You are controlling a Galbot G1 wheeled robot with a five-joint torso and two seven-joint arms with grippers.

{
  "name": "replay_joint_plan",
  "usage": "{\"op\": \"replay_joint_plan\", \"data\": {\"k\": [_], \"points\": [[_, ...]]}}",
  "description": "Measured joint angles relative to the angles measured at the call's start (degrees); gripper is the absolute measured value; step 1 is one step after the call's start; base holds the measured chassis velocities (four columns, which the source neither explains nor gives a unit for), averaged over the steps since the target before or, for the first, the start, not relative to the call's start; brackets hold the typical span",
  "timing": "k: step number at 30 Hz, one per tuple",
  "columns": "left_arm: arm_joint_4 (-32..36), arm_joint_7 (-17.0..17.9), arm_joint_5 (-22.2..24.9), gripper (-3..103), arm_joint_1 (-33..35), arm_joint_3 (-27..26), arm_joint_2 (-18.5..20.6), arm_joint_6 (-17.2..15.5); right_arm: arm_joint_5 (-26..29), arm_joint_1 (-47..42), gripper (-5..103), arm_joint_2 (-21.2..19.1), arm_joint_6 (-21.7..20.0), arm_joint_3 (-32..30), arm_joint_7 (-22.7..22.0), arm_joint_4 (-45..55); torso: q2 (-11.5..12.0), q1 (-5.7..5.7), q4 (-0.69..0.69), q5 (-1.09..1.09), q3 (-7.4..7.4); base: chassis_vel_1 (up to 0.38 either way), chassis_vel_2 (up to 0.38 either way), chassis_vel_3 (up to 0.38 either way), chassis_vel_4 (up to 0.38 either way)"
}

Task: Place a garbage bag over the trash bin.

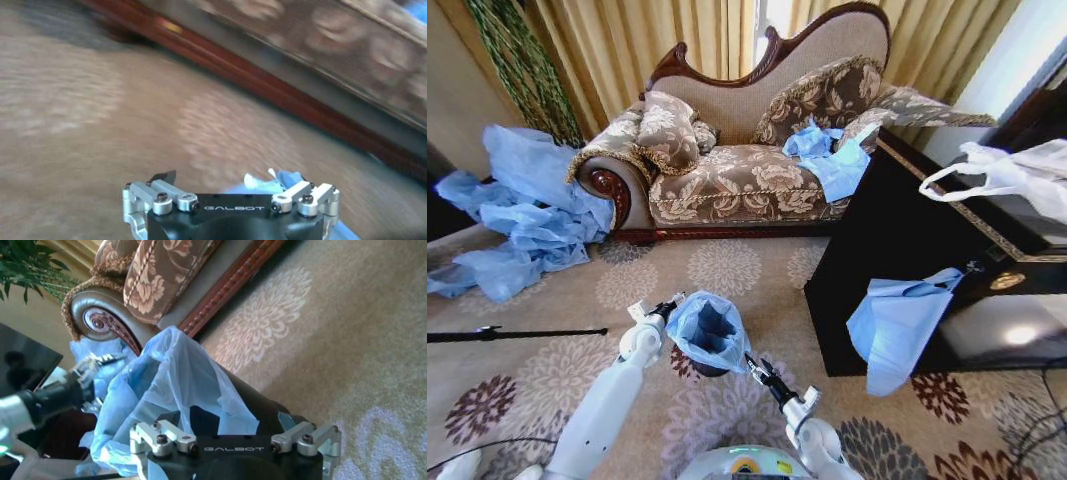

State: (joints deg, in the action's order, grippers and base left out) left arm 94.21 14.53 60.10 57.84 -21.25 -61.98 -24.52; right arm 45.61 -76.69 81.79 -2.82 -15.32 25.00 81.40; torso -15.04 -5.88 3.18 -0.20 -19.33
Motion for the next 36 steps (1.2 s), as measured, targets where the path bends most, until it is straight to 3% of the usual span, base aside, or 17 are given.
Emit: {"op": "replay_joint_plan", "data": {"k": [1,2,3,4,6,7,8,9,13,15,16,17,19,20,25,33,36], "points": [[0.6,-4.3,-0.4,100,0.1,-0.3,1.8,-2.6,-0.3,-0.2,95,0.0,0.2,-0.1,0.2,0.0,0.0,0.0,0.0,0.0,0.0,0.0,0.0,0.0,0.0],[0.6,-4.3,-0.4,100,0.1,-0.3,1.8,-2.6,-0.3,-0.2,95,0.0,0.2,-0.1,0.2,0.0,0.0,0.0,0.0,0.0,0.0,0.0,0.0,0.0,0.0],[0.8,-7.2,-1.1,100,0.1,-0.6,3.1,-4.0,-0.4,-0.3,96,0.1,0.3,-0.2,0.3,0.0,0.0,0.0,0.0,0.0,0.0,0.0,0.0,0.0,0.0],[0.9,-13.5,-3.3,100,0.0,-1.7,6.1,-6.6,-0.7,-0.6,96,0.2,0.7,-0.4,0.8,0.0,0.0,0.0,-0.03,0.01,0.0,0.0,0.0,0.0,0.0],[-0.2,-20.3,-4.8,100,-0.9,-2.8,9.2,-8.8,-1.0,-1.1,97,0.3,0.9,-0.8,1.3,0.1,0.0,0.0,-0.05,0.0,0.0,0.0,0.0,0.0,0.0],[-0.2,-20.3,-4.8,100,-0.9,-2.8,9.2,-8.8,-1.0,-1.1,97,0.3,0.9,-0.8,1.3,0.1,0.0,0.0,-0.05,0.0,0.0,0.0,0.0,0.0,0.0],[-1.5,-22.7,-5.4,100,-2.3,-3.0,11.0,-10.7,-1.1,-1.4,97,0.4,1.2,-1.1,1.6,0.1,0.0,0.0,-0.05,0.0,0.0,0.0,0.0,0.0,0.0],[-3.0,-22.3,-4.8,100,-4.5,-2.6,12.3,-13.3,-1.2,-1.7,97,0.4,1.4,-1.3,2.0,0.1,0.0,0.0,-0.03,0.01,0.0,0.0,0.0,0.0,0.0],[-5.4,-22.4,-2.1,100,-7.6,-1.3,13.3,-15.6,-1.2,-1.9,97,0.4,1.5,-1.5,2.2,0.1,0.0,0.0,0.02,0.0,0.0,0.0,0.0,0.0,0.0],[-8.3,-27.0,-3.6,100,-10.5,-0.2,13.4,-17.6,-1.5,-1.8,97,0.4,1.6,-1.4,2.2,0.1,0.0,0.0,0.0,0.0,0.0,0.0,0.0,0.0,0.0],[-10.0,-31.0,-6.0,100,-11.4,0.3,13.5,-17.6,-1.7,-1.5,97,0.3,1.6,-1.0,2.2,0.1,0.0,0.0,0.02,-0.01,0.0,0.0,0.0,0.0,0.0],[-10.0,-31.0,-6.0,100,-11.4,0.3,13.5,-17.6,-1.7,-1.5,97,0.3,1.6,-1.0,2.2,0.1,0.0,0.0,0.02,-0.01,0.0,0.0,0.0,0.0,0.0],[-14.5,-41.6,-16.4,100,-13.0,2.0,14.4,-15.0,-1.9,-0.9,97,0.3,1.6,-0.7,2.2,0.0,0.0,0.0,-0.03,0.0,0.0,0.0,0.0,0.0,0.0],[-16.3,-44.2,-18.9,100,-13.7,2.6,14.7,-12.9,-2.0,-0.8,97,0.3,1.6,-0.7,2.2,0.0,0.0,0.0,-0.05,-0.01,-0.01,0.0,0.0,0.0,0.0],[-19.9,-49.5,-22.0,100,-14.4,3.1,15.1,-8.4,-1.8,0.2,97,0.3,1.8,-0.4,2.6,-0.9,0.0,0.0,-0.02,0.01,-0.01,0.0,0.0,0.0,0.0],[-23.4,-50.2,-22.8,102,-15.4,3.7,11.1,-7.1,-1.2,1.6,97,0.4,1.7,0.6,3.0,-1.9,0.0,0.0,0.0,0.01,0.0,0.0,0.0,0.0,0.0],[-24.8,-50.2,-23.1,96,-15.8,4.0,9.6,-6.9,-1.0,2.0,95,0.4,1.6,0.8,3.1,-2.2,0.0,0.0,-0.01,0.01,0.0,0.0,0.0,0.0,0.0]]}}
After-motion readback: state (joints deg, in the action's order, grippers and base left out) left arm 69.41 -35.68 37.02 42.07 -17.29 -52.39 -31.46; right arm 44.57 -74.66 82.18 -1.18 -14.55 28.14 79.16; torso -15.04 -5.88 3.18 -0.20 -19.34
